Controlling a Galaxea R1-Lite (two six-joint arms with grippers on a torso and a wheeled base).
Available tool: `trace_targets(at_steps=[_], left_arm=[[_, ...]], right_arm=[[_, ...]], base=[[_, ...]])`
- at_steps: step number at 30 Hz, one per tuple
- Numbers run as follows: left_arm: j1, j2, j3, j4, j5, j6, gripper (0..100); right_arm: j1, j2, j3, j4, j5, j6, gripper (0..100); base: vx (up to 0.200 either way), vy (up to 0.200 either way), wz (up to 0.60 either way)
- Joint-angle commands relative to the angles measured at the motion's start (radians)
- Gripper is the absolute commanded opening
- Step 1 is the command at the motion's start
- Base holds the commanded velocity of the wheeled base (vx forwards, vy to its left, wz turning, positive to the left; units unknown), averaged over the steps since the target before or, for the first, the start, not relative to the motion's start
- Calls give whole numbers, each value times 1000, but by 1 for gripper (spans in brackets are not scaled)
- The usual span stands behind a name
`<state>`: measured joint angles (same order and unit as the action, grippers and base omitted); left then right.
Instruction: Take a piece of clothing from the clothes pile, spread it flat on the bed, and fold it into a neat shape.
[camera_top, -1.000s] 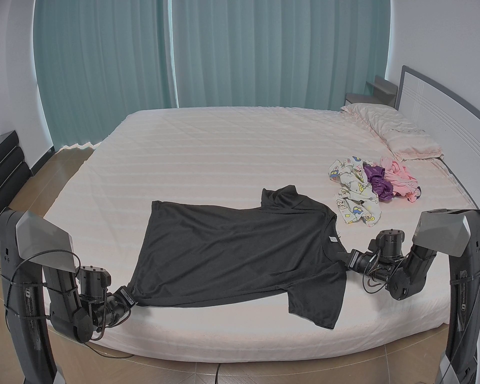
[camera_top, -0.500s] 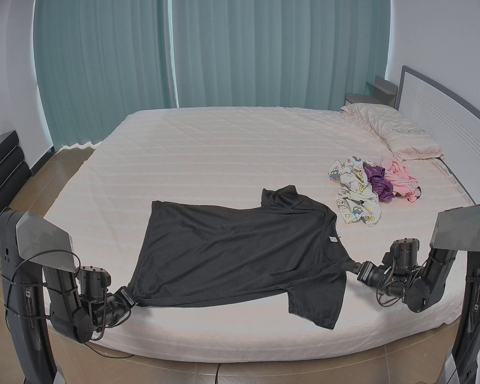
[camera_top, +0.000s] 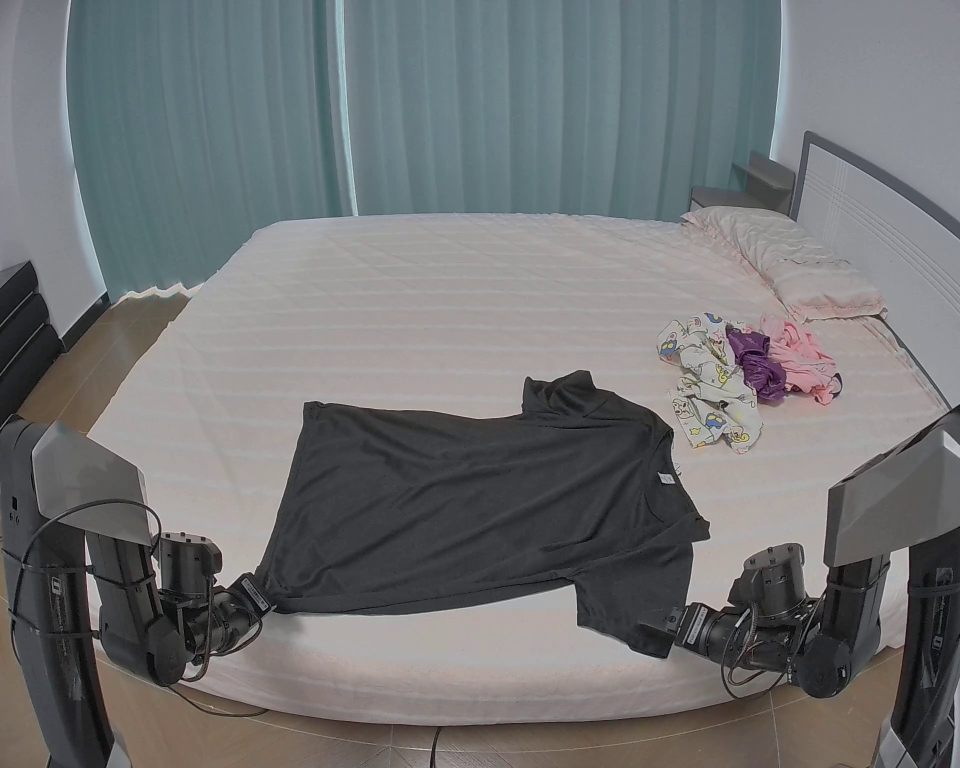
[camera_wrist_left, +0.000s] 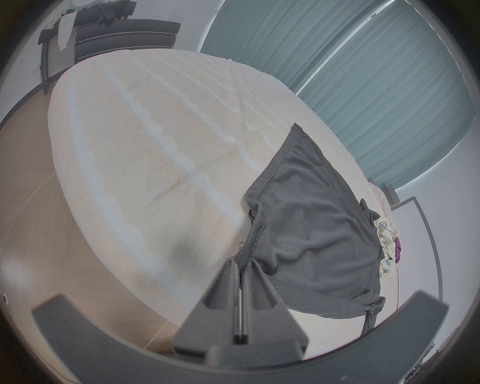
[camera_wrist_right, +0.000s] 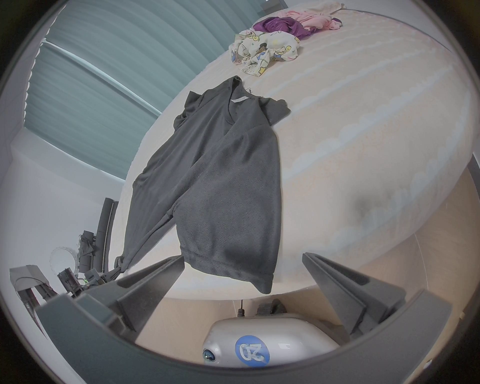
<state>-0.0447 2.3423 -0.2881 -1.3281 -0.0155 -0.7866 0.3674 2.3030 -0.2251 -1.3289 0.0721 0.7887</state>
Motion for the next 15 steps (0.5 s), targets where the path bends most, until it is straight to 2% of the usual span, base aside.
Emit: trace_targets(at_steps=[1,8,12,13,15], left_arm=[[-1,2,0,0,0,0,0],[0,2,0,0,0,0,0],[0,2,0,0,0,0,0],[-1,2,0,0,0,0,0],[0,2,0,0,-1,0,0]], right_arm=[[31,76,15,-39,-22,1,100],[70,72,15,-41,-23,6,100],[97,82,-16,-42,-64,41,100],[96,84,-26,-41,-66,46,0],[93,85,-33,-38,-72,47,0]], base=[[0,0,0],[0,0,0],[0,0,0],[0,0,0],[0,0,0]])
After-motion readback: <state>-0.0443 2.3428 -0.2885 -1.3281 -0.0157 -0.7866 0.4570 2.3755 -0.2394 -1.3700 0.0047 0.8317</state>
